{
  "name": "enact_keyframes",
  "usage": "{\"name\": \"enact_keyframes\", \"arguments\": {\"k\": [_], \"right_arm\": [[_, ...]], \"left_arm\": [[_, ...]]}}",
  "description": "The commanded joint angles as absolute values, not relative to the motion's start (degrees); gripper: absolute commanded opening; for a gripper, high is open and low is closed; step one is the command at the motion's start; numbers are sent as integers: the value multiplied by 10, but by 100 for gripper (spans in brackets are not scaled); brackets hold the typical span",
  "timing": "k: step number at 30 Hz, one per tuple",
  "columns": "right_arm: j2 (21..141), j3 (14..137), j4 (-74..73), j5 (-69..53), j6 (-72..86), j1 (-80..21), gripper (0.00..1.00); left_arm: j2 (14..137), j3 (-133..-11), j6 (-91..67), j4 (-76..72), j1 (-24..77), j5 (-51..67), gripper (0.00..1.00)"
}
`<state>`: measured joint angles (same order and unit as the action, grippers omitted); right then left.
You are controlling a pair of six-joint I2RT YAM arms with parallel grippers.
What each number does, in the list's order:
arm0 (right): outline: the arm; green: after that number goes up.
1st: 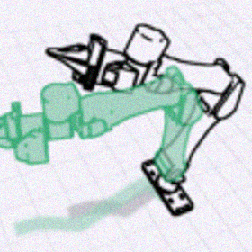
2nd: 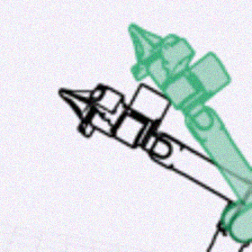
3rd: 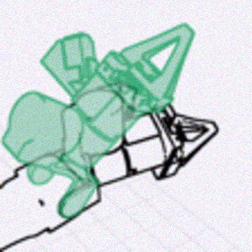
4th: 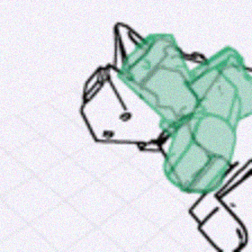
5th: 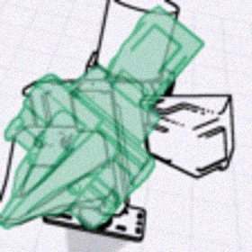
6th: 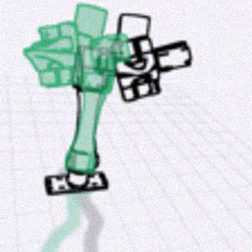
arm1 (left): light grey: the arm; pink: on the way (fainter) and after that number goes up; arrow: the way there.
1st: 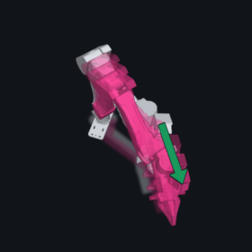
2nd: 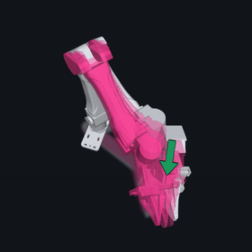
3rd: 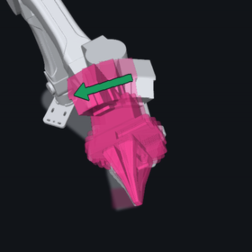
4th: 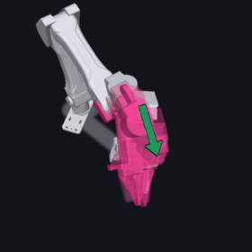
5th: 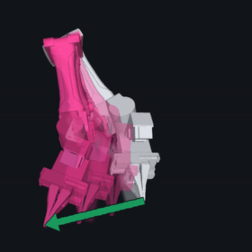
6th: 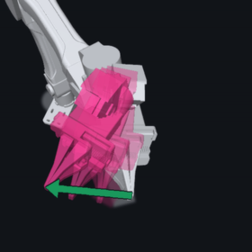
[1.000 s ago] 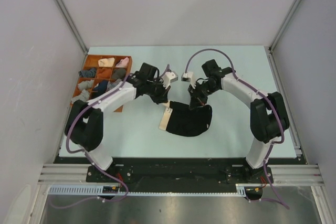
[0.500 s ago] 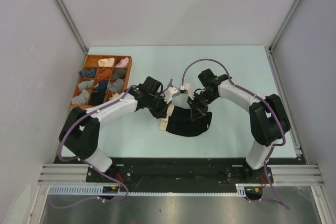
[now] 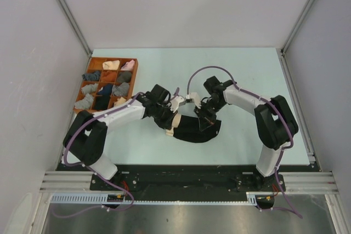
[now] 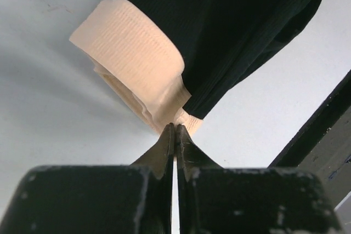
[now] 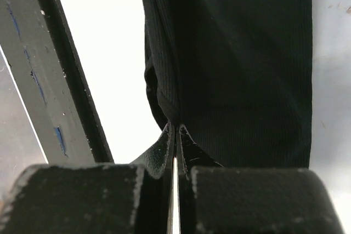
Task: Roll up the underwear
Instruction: Fold the underwear at the center of the board.
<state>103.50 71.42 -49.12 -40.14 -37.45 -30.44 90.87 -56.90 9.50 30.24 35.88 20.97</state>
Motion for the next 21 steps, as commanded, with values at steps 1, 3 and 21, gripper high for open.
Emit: {"name": "enact_keyframes", "arguments": {"k": [1,3,21], "right_arm": [[1056,716,-495,-404,-400,-345,0],[1065,716,-500,-403,-403,-352,0],[982,736,-608,-537,-518,-322,45]], "left_arm": [[937,-580,91,296,378,213,2],[948,-582,90,303,380,221,5],[788,-594,5,247,352,262,44]]}}
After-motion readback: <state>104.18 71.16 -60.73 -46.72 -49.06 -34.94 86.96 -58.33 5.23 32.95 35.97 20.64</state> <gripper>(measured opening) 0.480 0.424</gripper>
